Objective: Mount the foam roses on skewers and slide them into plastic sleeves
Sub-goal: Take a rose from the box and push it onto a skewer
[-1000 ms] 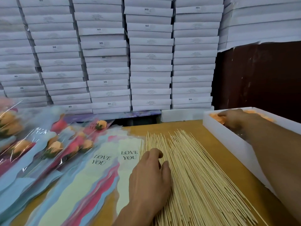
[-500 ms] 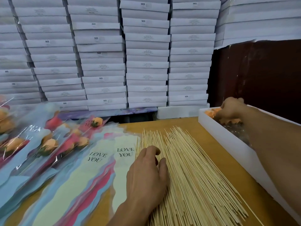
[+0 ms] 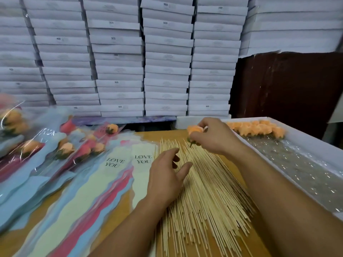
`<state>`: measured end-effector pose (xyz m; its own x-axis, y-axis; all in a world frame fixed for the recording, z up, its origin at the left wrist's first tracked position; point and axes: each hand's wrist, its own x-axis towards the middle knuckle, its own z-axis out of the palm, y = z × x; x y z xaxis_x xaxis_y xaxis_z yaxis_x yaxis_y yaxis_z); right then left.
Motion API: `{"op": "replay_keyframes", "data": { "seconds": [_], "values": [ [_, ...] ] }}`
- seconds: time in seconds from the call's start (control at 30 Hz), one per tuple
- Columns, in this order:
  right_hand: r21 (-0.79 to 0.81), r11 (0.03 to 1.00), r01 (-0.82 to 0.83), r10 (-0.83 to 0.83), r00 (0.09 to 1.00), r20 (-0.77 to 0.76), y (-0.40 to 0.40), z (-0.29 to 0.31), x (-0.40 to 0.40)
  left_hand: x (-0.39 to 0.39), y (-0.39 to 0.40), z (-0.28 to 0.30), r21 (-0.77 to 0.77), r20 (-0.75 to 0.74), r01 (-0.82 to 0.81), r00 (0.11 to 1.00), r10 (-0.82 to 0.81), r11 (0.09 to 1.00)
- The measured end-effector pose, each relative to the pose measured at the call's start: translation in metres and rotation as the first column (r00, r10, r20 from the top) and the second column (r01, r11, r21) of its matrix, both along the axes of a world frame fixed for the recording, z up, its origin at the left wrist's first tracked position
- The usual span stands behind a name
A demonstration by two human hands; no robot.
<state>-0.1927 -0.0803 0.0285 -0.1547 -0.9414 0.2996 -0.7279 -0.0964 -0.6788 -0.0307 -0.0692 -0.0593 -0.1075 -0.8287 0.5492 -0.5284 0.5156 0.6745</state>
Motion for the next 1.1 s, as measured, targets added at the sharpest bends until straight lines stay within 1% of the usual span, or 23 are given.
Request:
{"op": "replay_keyframes", "data": {
  "seconds": [0.13, 0.23, 0.3, 0.33, 0.4, 0.43, 0.47, 0.5, 0.53, 0.57, 0.6, 0.63, 0.67, 0.77, 0.87, 1.03, 1.1],
  "values": [
    [-0.009, 1.0, -0.029, 0.029, 0.999, -0.031, 0.02, -0.012, 0.023, 0.001, 0.001, 0.003, -0.025, -0.066, 0.047, 0.997, -0.048, 0.999],
    [-0.01, 1.0, -0.025, 0.025, 1.0, -0.016, 0.026, -0.02, 0.028, 0.001, 0.002, 0.004, -0.043, -0.088, 0.075, 0.993, -0.078, 0.996],
    [-0.01, 0.999, -0.053, 0.053, 0.999, -0.004, 0.028, -0.029, 0.029, 0.002, 0.001, 0.003, -0.035, -0.094, 0.078, 0.992, -0.081, 0.996],
    [0.001, 0.996, -0.088, 0.088, 0.996, 0.033, 0.029, -0.032, 0.029, 0.004, 0.001, 0.003, -0.022, -0.098, 0.075, 0.992, -0.076, 0.997],
    [0.048, 0.982, -0.185, 0.173, 0.967, 0.187, 0.031, -0.034, 0.025, 0.005, 0.0, 0.004, 0.001, -0.115, 0.058, 0.992, -0.057, 0.998],
    [0.062, 0.976, -0.207, 0.183, 0.943, 0.278, 0.031, -0.035, 0.023, 0.006, 0.0, 0.004, 0.005, -0.124, 0.045, 0.991, -0.044, 0.999],
    [0.067, 0.981, -0.185, 0.153, 0.932, 0.329, 0.03, -0.037, 0.019, 0.007, 0.0, 0.005, 0.008, -0.132, 0.029, 0.991, -0.028, 1.0],
    [0.06, 0.992, -0.115, 0.091, 0.947, 0.308, 0.028, -0.04, 0.014, 0.007, 0.0, 0.005, 0.011, -0.142, 0.01, 0.99, -0.008, 1.0],
    [0.044, 0.999, -0.02, 0.012, 0.983, 0.183, 0.025, -0.044, 0.01, 0.007, 0.0, 0.005, 0.018, -0.156, -0.007, 0.988, 0.01, 1.0],
    [0.03, 0.998, 0.055, -0.056, 0.998, 0.017, 0.022, -0.05, 0.007, 0.007, 0.0, 0.006, 0.029, -0.169, -0.017, 0.985, 0.021, 0.999],
    [0.041, 0.994, 0.097, -0.091, 0.987, -0.129, 0.019, -0.056, 0.006, 0.007, 0.0, 0.006, 0.043, -0.182, -0.019, 0.983, 0.027, 0.999],
    [0.069, 0.99, 0.125, -0.106, 0.967, -0.23, 0.017, -0.061, 0.007, 0.008, 0.0, 0.007, 0.061, -0.195, -0.016, 0.98, 0.028, 0.998],
    [0.105, 0.984, 0.144, -0.11, 0.953, -0.281, 0.015, -0.064, 0.009, 0.008, 0.0, 0.007, 0.079, -0.213, -0.008, 0.977, 0.025, 0.997],
    [0.16, 0.965, 0.207, -0.135, 0.918, -0.373, 0.011, -0.068, 0.019, 0.008, -0.002, 0.009, 0.112, -0.277, 0.02, 0.961, 0.012, 0.993],
    [0.172, 0.955, 0.24, -0.143, 0.886, -0.442, 0.008, -0.069, 0.026, 0.008, -0.004, 0.009, 0.113, -0.272, 0.023, 0.962, 0.009, 0.993],
    [0.206, 0.947, 0.246, -0.143, 0.897, -0.417, 0.009, -0.068, 0.025, 0.009, -0.003, 0.009, 0.099, -0.286, 0.06, 0.958, -0.029, 0.993],
    [0.214, 0.945, 0.246, -0.151, 0.912, -0.382, 0.009, -0.067, 0.022, 0.009, -0.002, 0.01, 0.087, -0.285, 0.065, 0.958, -0.038, 0.994]
  ]
}}
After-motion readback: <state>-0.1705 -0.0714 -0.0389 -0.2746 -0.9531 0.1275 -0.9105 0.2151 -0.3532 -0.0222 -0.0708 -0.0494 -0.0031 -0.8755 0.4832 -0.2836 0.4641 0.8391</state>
